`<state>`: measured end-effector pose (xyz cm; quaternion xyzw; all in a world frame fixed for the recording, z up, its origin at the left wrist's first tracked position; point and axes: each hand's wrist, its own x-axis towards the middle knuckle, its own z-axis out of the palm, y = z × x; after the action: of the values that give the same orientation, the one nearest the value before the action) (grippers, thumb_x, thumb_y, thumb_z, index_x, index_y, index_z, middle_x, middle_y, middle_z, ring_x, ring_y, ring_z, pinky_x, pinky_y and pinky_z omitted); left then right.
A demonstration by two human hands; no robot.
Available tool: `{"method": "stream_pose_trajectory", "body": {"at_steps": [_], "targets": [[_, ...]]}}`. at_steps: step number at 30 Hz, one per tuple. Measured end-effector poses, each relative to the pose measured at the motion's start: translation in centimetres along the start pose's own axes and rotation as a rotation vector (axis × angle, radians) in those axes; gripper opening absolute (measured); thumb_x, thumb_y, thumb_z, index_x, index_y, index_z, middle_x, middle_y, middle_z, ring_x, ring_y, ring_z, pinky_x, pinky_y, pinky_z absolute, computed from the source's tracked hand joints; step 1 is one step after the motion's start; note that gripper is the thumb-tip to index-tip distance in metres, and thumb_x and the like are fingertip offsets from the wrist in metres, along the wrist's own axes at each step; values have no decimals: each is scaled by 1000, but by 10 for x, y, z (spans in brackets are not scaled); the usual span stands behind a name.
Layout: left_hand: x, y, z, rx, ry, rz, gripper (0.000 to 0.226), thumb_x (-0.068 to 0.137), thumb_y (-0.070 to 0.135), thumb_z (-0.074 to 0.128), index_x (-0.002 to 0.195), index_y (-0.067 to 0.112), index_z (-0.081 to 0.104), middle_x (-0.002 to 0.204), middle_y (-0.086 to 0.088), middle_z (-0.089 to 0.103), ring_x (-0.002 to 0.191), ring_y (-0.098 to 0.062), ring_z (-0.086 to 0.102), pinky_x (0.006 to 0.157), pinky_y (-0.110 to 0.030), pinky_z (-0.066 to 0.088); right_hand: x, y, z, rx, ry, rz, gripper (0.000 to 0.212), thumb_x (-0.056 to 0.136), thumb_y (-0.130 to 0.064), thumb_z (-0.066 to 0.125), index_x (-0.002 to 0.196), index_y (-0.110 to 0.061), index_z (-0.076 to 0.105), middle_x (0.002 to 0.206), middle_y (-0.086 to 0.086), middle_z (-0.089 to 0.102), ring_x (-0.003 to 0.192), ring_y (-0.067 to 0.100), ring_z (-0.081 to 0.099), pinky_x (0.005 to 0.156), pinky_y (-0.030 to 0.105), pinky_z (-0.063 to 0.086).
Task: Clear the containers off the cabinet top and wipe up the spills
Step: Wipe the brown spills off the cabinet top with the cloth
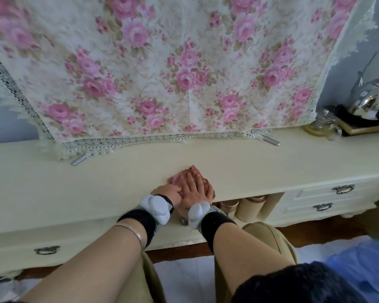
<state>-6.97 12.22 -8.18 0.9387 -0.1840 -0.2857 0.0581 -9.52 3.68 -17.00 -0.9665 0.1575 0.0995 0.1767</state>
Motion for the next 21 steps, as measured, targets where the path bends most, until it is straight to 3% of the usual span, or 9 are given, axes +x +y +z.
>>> {"method": "stream_pose_trajectory", "body": {"at_steps": [4, 11, 12, 13, 17, 19, 21], "targets": [[-4, -42, -8, -61, 20, -64, 41, 101, 25, 36, 140, 16, 45, 146, -4, 46, 133, -23, 45, 113, -31, 33, 2, -43, 7, 4, -53, -68, 58, 101, -43, 20, 154, -34, -3, 161, -11, -13, 148, 19, -19, 115, 51, -8], [-7, -63, -11, -89, 6, -102, 43, 102, 23, 31, 143, 15, 41, 151, -3, 40, 137, -21, 41, 113, -26, 29, 1, -59, 19, -19, -27, -109, 58, 101, -42, 21, 153, -34, -3, 161, -11, -13, 148, 19, -17, 116, 52, -6], [-29, -128, -17, -126, 36, -221, 42, 102, 25, 33, 141, 16, 44, 149, -3, 43, 135, -21, 43, 112, -28, 32, -1, -125, 38, -28, -78, -237, 58, 101, -42, 21, 153, -34, -3, 161, -11, -13, 148, 19, -17, 116, 52, -5], [-34, -137, -17, -120, 57, -235, 41, 101, 26, 35, 139, 16, 47, 147, -3, 45, 133, -23, 45, 111, -29, 34, 2, -134, 46, -42, -73, -275, 58, 101, -43, 20, 153, -34, -2, 161, -11, -12, 148, 19, -17, 116, 52, -5], [-29, -148, -13, -152, 73, -229, 41, 99, 26, 40, 138, 16, 49, 144, -4, 49, 131, -24, 47, 111, -33, 36, 3, -143, 48, -58, -30, -251, 66, 88, -49, 2, 153, -37, 2, 162, -13, -8, 149, 18, -13, 116, 52, -2], [-39, -164, -16, -119, 74, -260, 42, 100, 26, 36, 140, 16, 45, 146, -3, 46, 133, -23, 45, 111, -30, 35, -2, -162, 59, -66, 19, -290, 75, 79, -49, -1, 152, -38, 16, 162, -13, 6, 150, 18, 1, 115, 52, 3], [-40, -179, -14, -120, 84, -291, 42, 101, 25, 36, 141, 16, 44, 147, -3, 46, 133, -22, 45, 108, -28, 35, -14, -178, 59, -47, 71, -284, 72, 75, -45, 15, 141, -39, 45, 153, -11, 36, 144, 21, 32, 109, 49, 14]]}}
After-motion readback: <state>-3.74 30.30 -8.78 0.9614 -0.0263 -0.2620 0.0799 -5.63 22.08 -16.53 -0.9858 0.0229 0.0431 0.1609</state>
